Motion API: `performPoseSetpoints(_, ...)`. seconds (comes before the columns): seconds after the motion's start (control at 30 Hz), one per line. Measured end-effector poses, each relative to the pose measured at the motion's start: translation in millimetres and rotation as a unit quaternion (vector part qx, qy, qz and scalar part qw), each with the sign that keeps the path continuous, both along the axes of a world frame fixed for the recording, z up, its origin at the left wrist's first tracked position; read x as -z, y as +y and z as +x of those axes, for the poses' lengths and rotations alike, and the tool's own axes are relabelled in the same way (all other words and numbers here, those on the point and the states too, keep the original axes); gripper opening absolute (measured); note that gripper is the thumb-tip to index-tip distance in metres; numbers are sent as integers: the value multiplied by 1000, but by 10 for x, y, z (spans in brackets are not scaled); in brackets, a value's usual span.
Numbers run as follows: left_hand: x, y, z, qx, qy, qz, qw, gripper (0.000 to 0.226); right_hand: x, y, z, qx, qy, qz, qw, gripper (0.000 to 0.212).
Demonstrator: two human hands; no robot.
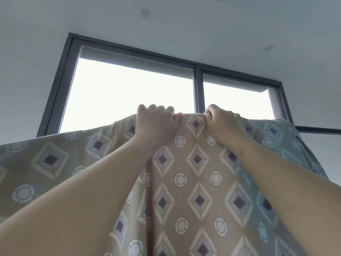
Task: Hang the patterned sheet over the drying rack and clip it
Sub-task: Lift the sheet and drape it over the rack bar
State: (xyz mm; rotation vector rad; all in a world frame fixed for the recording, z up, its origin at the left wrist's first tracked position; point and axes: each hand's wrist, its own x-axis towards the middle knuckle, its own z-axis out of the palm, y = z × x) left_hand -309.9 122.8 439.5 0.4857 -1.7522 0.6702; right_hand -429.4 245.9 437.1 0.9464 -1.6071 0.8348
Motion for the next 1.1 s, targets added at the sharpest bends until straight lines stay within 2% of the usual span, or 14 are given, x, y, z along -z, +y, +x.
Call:
performPoseSetpoints(0.17,20,-100,102,-13,41,2,999,43,80,263,-235,72,-40,48,995,41)
performPoseSetpoints(0.3,-36,85,-45,-17,68,12,997,36,66,282,-235,0,-70,49,996,39)
performPoseSetpoints(0.47,13,476,-518,39,28,-40,998,44,38,322,-271,-75,-48,51,995,36)
performPoseSetpoints(0.57,22,533,-650,57,53,-62,995,41,3,569,-476,-99,-97,41,990,35)
performPoseSetpoints(0.73,23,549,-690,74,73,-37,994,42,11,1010,-816,-15,-146,34,989,35)
performPoseSetpoints(0.87,18,551,-714,71,99,-22,992,45,-16,1015,-883,-11,-157,25,987,34)
performPoseSetpoints(1.0,-7,608,-697,61,74,51,994,45,43,950,-886,-30,-134,18,990,28)
performPoseSetpoints(1.1,-30,639,-688,41,39,53,997,51,101,1014,-874,-72,-123,-63,988,25)
